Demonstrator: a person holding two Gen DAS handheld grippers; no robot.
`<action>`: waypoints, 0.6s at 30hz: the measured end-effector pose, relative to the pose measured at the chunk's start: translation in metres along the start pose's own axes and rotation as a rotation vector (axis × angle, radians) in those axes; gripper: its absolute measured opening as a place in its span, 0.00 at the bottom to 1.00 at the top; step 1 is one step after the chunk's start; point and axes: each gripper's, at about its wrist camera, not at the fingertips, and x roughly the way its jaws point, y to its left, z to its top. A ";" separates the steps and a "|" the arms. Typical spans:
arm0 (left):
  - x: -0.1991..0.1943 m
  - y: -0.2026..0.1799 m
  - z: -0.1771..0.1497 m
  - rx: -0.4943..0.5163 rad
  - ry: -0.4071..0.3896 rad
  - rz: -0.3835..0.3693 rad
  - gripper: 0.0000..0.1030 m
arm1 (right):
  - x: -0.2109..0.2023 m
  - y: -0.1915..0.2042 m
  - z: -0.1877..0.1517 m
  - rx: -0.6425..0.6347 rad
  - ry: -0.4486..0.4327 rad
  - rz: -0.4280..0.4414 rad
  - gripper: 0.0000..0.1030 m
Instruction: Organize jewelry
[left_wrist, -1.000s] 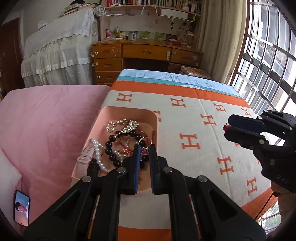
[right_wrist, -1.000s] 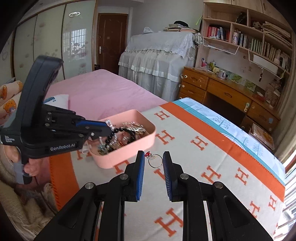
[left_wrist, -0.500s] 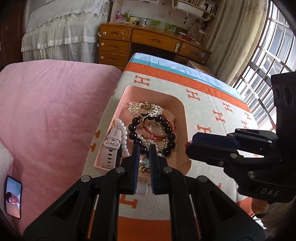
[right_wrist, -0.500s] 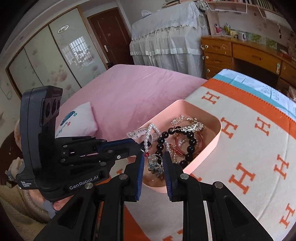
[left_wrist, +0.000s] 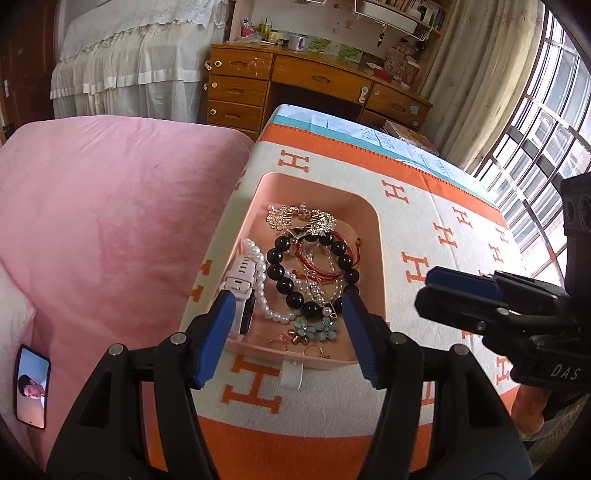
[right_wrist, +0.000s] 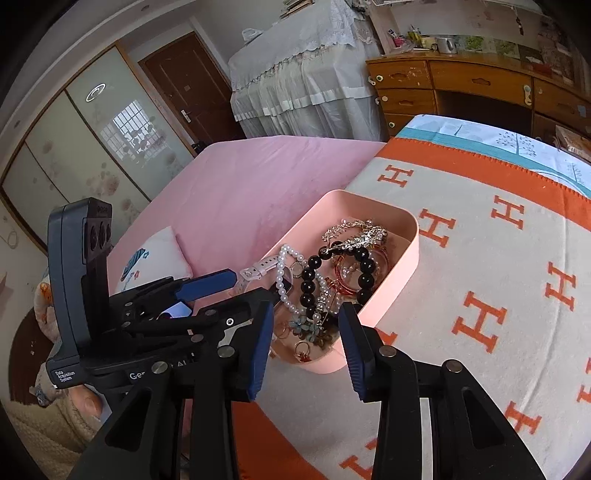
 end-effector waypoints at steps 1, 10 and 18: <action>-0.002 -0.003 0.000 0.009 -0.002 0.004 0.56 | -0.006 -0.003 -0.002 0.009 -0.011 -0.014 0.36; -0.033 -0.043 -0.004 0.107 -0.077 0.002 0.67 | -0.059 -0.017 -0.034 0.111 -0.128 -0.134 0.53; -0.056 -0.083 -0.011 0.184 -0.114 0.014 0.78 | -0.104 -0.023 -0.070 0.190 -0.183 -0.258 0.58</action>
